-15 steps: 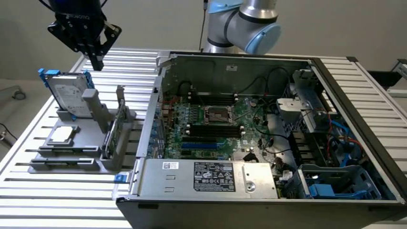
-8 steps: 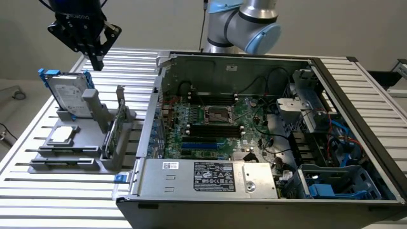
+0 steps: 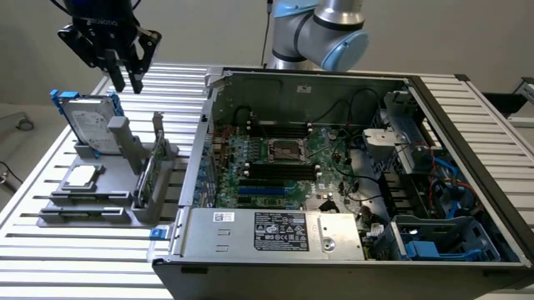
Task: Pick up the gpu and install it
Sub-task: 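Pick up the gpu and move the gpu toward the slot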
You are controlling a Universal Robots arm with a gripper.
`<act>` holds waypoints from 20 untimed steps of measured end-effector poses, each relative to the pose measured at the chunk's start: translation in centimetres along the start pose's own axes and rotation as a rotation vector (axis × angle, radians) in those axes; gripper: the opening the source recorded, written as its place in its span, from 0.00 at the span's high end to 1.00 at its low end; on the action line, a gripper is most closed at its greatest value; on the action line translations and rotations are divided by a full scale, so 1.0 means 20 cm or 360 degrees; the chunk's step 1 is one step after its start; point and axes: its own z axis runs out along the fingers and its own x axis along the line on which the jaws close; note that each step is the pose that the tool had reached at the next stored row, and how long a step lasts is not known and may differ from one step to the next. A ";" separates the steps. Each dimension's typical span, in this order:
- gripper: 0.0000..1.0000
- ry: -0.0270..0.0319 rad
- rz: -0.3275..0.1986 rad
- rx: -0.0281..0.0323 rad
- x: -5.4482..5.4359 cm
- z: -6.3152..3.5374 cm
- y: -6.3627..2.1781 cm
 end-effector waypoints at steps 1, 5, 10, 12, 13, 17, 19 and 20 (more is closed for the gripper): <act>0.64 -0.00009 0.0000 0.00001 0.00 0.009 -0.003; 0.64 -0.00016 0.0000 -0.00001 0.00 0.044 -0.044; 0.64 -0.00014 0.0000 0.00000 -0.01 0.088 -0.115; 0.64 -0.00014 0.0000 0.00000 -0.01 0.105 -0.142; 0.64 -0.00014 0.0000 0.00001 -0.01 0.114 -0.153; 0.64 -0.00012 -0.0006 0.00002 -0.02 0.150 -0.176; 0.64 -0.00010 -0.0016 0.00004 -0.02 0.168 -0.179; 0.64 -0.00008 -0.0023 0.00007 -0.02 0.177 -0.180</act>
